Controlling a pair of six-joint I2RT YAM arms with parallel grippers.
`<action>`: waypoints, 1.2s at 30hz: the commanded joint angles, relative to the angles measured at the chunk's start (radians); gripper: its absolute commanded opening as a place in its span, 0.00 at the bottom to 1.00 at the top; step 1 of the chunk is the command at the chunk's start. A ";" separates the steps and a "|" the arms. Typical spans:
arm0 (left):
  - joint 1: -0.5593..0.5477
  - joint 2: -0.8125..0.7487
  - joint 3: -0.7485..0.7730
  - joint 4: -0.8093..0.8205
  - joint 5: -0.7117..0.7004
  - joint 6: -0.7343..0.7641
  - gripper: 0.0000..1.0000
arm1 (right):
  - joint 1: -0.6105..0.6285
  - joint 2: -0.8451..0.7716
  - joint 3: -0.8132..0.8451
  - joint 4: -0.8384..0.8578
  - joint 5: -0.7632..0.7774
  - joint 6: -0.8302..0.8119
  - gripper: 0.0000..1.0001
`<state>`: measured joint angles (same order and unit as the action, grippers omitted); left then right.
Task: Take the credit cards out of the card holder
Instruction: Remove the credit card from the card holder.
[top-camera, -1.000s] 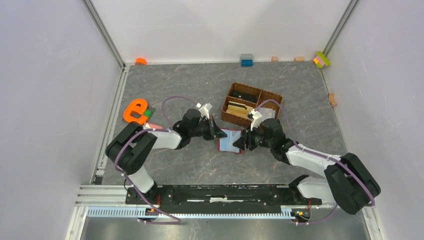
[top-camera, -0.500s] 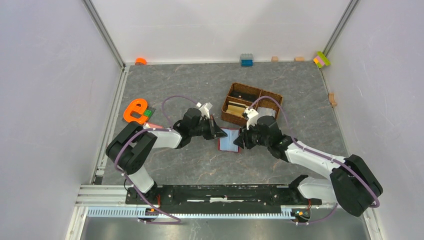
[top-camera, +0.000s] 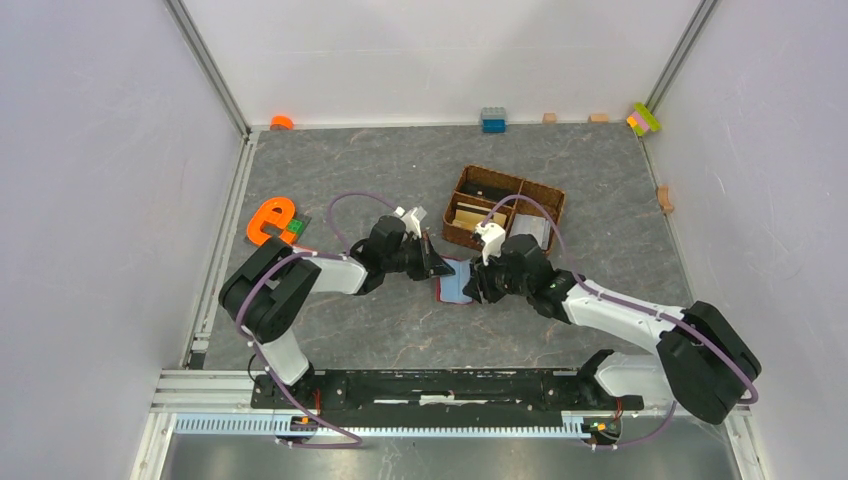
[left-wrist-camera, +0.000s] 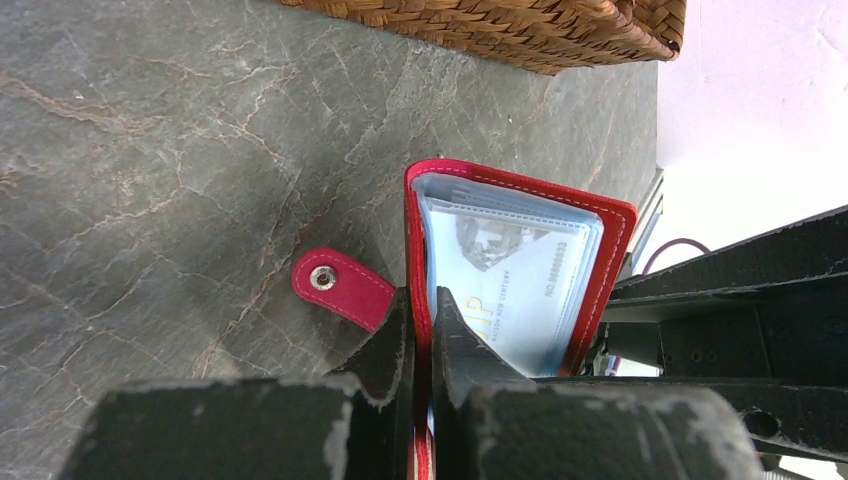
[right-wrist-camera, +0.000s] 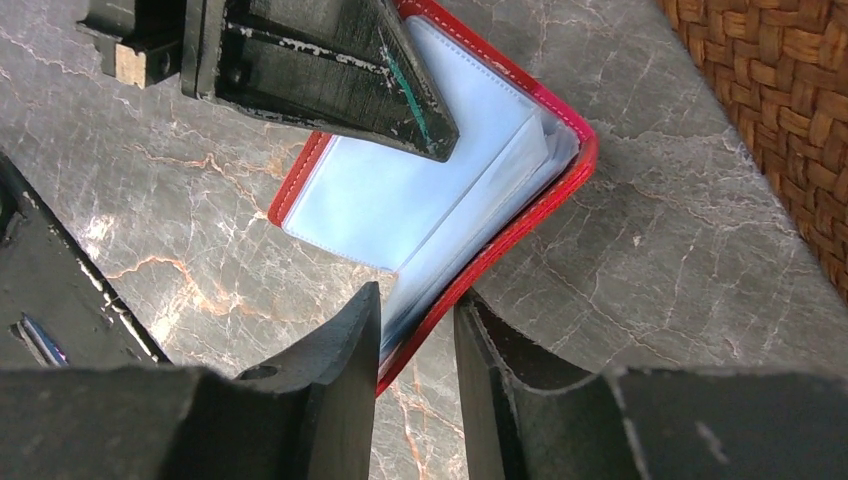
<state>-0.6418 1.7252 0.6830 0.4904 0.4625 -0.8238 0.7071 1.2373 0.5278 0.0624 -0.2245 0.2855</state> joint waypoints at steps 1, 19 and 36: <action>-0.006 0.011 0.035 0.014 0.008 0.030 0.02 | 0.028 0.015 0.061 -0.013 0.041 -0.028 0.38; -0.006 0.017 0.041 0.011 0.016 0.029 0.02 | 0.079 0.009 0.078 -0.025 0.063 -0.053 0.48; -0.006 0.027 0.046 0.010 0.025 0.026 0.02 | 0.085 0.016 0.074 -0.001 0.037 -0.058 0.46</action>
<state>-0.6430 1.7416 0.6949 0.4797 0.4652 -0.8238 0.7853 1.2552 0.5686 0.0292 -0.1864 0.2382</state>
